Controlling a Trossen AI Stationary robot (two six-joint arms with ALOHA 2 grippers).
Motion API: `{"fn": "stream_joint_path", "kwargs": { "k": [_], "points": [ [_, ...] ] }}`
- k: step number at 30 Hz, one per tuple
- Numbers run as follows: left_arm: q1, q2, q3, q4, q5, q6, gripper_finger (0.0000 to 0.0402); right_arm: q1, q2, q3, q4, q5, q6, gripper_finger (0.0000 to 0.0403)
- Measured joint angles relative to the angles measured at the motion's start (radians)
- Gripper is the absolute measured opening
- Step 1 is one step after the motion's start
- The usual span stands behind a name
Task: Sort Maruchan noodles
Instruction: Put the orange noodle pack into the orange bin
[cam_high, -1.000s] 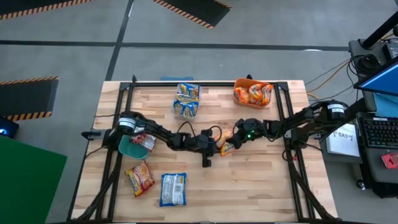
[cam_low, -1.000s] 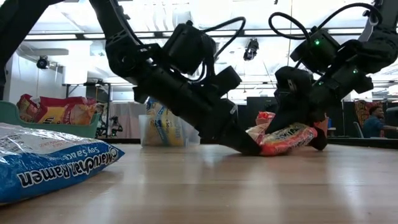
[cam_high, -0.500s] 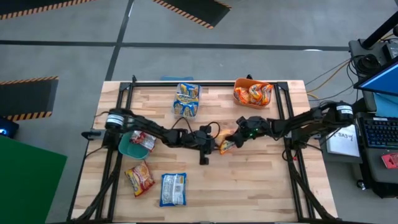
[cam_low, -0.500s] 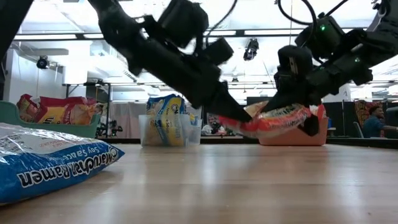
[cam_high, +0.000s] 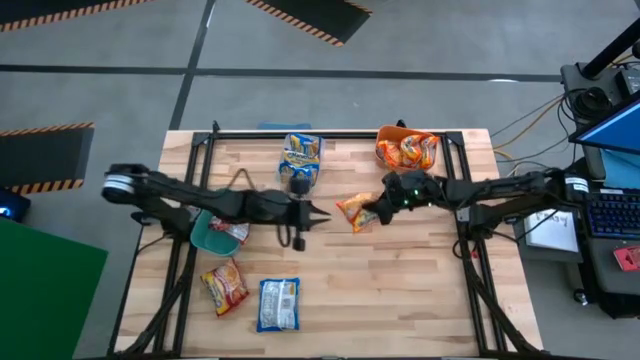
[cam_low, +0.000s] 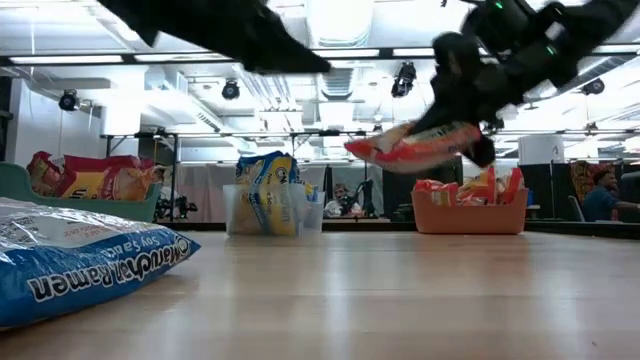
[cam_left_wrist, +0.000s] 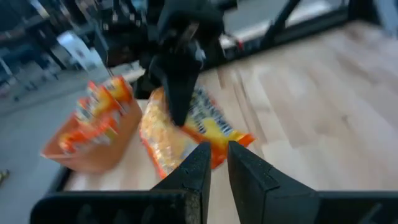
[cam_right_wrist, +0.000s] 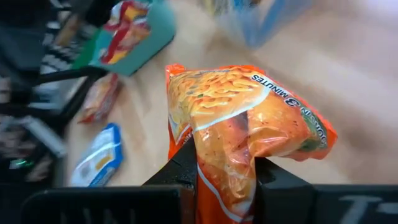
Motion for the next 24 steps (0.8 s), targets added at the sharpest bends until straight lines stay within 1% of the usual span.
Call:
{"fn": "stream_joint_path", "kwargs": {
  "k": [5, 8, 12, 15, 18, 24],
  "points": [
    [0.003, -0.142, -0.098, 0.106, -0.024, 0.014, 0.0036, -0.051, -0.01, 0.234, -0.391, 0.09, -0.1, 0.0042],
    [0.004, -0.197, -0.148, 0.146, -0.062, 0.023, 0.0036, -0.099, 0.017, 0.379, -0.635, 0.15, -0.152, 0.0042],
    [0.004, -0.243, -0.191, 0.174, -0.087, 0.009, 0.0036, -0.16, 0.063, 0.553, -0.869, 0.213, -0.173, 0.0045],
    [0.004, -0.256, -0.213, 0.181, -0.088, 0.008, 0.0036, -0.193, 0.094, 0.659, -0.984, 0.261, -0.199, 0.0044],
    [0.004, -0.256, -0.213, 0.183, -0.101, 0.022, 0.0036, -0.221, 0.12, 0.741, -1.059, 0.287, -0.21, 0.0044],
    [0.004, -0.254, -0.192, 0.185, -0.104, 0.074, 0.0036, -0.272, 0.145, 0.827, -1.124, 0.313, -0.212, 0.0044]
  ]
}}
